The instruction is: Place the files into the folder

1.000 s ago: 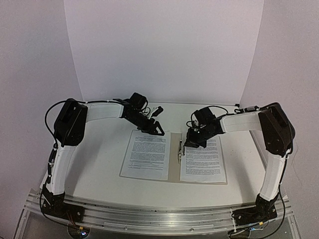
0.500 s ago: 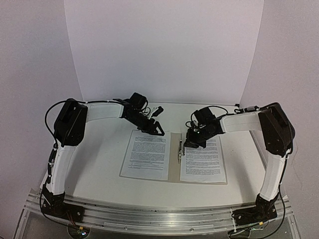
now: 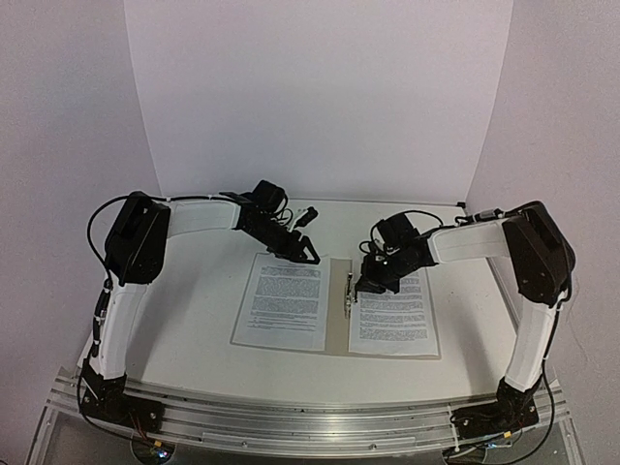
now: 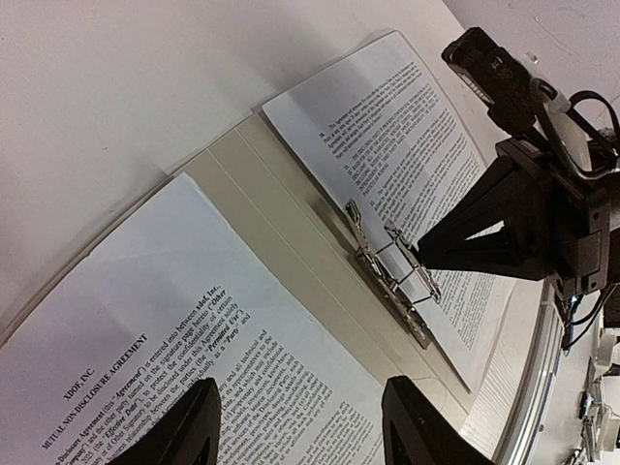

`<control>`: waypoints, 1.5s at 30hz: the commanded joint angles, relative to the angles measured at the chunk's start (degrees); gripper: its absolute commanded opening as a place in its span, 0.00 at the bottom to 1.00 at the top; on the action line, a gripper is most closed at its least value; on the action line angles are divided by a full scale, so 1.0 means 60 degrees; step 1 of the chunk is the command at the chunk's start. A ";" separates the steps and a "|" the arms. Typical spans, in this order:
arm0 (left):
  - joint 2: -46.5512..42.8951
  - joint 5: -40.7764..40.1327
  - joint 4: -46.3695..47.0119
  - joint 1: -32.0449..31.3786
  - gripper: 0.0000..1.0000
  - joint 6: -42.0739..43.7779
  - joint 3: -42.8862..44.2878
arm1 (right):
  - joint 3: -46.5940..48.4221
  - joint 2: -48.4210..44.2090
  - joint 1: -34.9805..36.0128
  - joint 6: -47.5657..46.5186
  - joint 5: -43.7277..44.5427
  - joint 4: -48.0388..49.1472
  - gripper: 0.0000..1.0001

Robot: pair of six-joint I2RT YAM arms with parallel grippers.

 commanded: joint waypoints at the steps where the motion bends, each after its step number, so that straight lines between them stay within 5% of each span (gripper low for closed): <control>1: -0.0239 0.0095 0.0147 -0.0048 0.57 0.0090 0.0138 | -0.0466 -0.0308 0.0179 0.0153 -0.0114 -0.0418 0.00; 14: -0.0098 0.0334 0.0302 -0.0353 0.57 0.0368 0.0160 | -0.0547 -0.0544 0.0499 0.0152 -0.0240 -0.0521 0.00; 24: 0.0958 0.1677 0.1715 -0.1062 0.66 -0.0890 0.0700 | -0.0489 -0.0476 0.0495 0.0057 -0.0233 -0.0547 0.00; 45: 0.2589 0.2092 0.3197 -0.1216 0.63 -0.2751 0.1615 | -0.0057 -0.0860 0.0410 -0.0051 -0.0278 -0.0597 0.00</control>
